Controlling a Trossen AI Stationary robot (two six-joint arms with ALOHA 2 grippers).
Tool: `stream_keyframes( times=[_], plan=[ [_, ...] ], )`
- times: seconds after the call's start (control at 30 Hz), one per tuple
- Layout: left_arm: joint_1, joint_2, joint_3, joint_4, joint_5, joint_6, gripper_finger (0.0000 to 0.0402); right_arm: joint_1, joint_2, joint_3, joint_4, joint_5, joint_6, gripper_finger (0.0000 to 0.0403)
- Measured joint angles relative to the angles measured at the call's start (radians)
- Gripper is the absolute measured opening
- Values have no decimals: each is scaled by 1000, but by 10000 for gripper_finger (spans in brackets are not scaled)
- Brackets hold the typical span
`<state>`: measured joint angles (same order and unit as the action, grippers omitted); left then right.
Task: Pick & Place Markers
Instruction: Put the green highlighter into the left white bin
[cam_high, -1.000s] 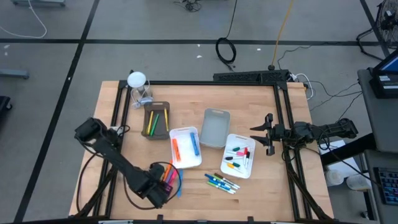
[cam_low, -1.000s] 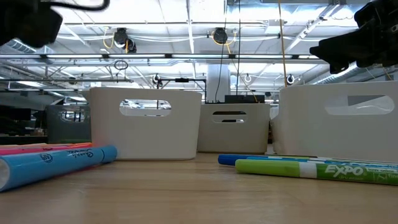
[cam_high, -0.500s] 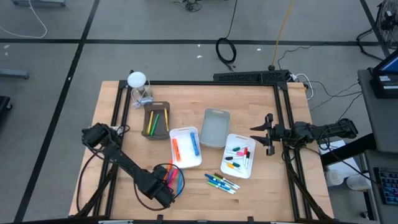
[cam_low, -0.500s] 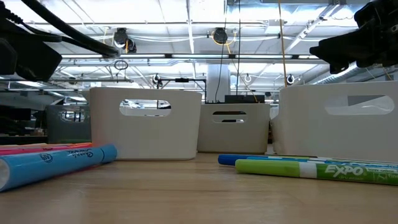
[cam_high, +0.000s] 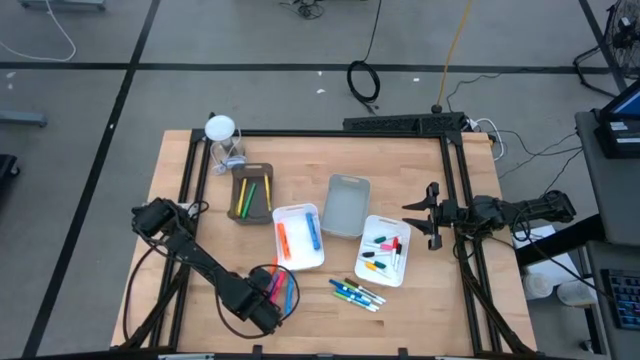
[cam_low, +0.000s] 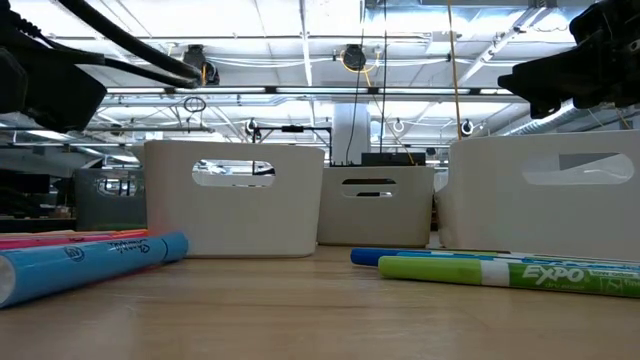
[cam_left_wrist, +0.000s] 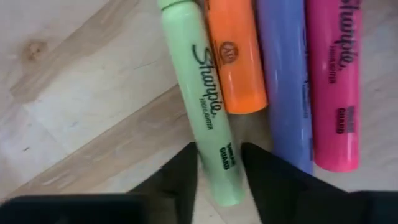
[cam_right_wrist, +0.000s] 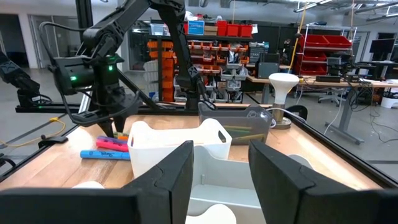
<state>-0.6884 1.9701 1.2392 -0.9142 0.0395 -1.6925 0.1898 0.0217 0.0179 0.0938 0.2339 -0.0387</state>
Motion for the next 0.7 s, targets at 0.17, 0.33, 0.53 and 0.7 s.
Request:
stream_keyframes(
  times=[0.17,0.33,0.53,0.7],
  plan=[
    [3,0,0,-8,15,-16,73,0,0,0,0,0,0,141],
    [-2,0,0,-22,54,-11,72,0,0,0,0,0,0,141],
    [-5,-34,-4,-28,18,-11,72,0,0,0,0,0,0,141],
    [-5,-115,-10,-44,-101,-18,72,0,0,0,0,0,0,141]
  ],
)
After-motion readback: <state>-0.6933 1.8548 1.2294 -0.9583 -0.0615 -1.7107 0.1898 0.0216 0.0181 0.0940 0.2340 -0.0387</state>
